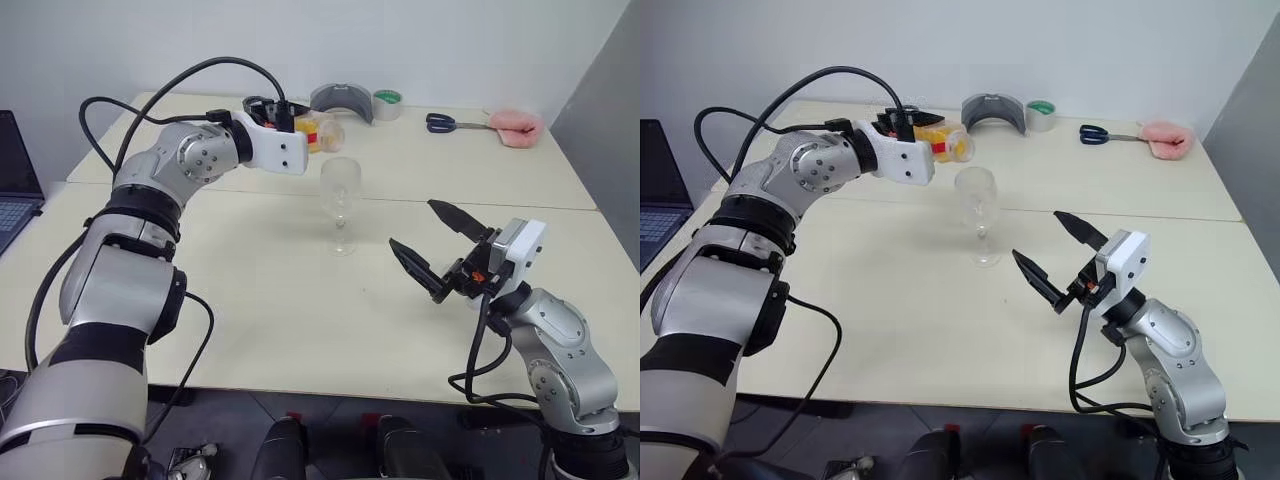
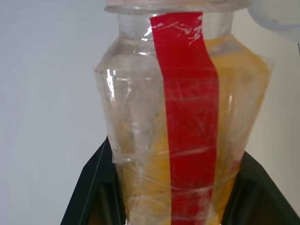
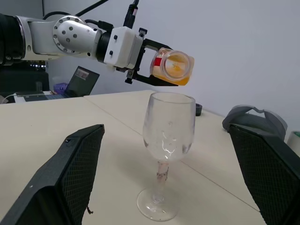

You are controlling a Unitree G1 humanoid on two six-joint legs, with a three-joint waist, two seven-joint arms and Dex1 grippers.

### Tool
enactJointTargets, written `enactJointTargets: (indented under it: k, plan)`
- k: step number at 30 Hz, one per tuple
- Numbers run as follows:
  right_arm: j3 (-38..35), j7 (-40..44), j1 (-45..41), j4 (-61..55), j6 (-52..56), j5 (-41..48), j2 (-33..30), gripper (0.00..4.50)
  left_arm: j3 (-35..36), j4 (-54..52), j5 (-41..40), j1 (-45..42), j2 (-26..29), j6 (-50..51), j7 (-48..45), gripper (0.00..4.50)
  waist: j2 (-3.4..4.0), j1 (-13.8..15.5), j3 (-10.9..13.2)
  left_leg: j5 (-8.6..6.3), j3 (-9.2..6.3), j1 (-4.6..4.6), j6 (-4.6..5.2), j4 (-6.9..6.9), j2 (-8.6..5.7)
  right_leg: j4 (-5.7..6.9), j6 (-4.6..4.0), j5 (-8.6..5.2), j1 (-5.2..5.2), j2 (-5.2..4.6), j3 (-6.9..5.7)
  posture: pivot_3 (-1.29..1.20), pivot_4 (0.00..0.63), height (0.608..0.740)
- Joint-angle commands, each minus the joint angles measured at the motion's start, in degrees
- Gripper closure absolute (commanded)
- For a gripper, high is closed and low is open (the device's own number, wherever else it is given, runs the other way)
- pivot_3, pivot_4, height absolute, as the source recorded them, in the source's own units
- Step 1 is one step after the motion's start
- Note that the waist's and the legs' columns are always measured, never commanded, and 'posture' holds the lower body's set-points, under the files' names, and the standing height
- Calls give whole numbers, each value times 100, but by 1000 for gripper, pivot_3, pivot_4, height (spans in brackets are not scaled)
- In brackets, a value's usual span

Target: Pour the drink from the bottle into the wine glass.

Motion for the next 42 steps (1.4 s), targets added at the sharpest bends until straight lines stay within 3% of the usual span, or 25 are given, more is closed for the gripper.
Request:
enactJointTargets:
  k: [1, 42]
  plan:
    - [-38, -48, -79, -67, -137, -47, 9, 0, -44, 9, 102, -317, 96, -80, 276, 2615, 0, 0, 0, 0, 0, 0, 0, 1, 0, 2, 0, 0, 0, 0, 0, 0, 150, 740]
    - [-140, 3, -242, 99, -98, -8, -67, 0, -769, 335, 1001, -850, 259, -145, 1189, 2615, 0, 0, 0, 0, 3, -1, 0, 31, 0, 18, 0, 0, 1, 0, 1, 0, 150, 740]
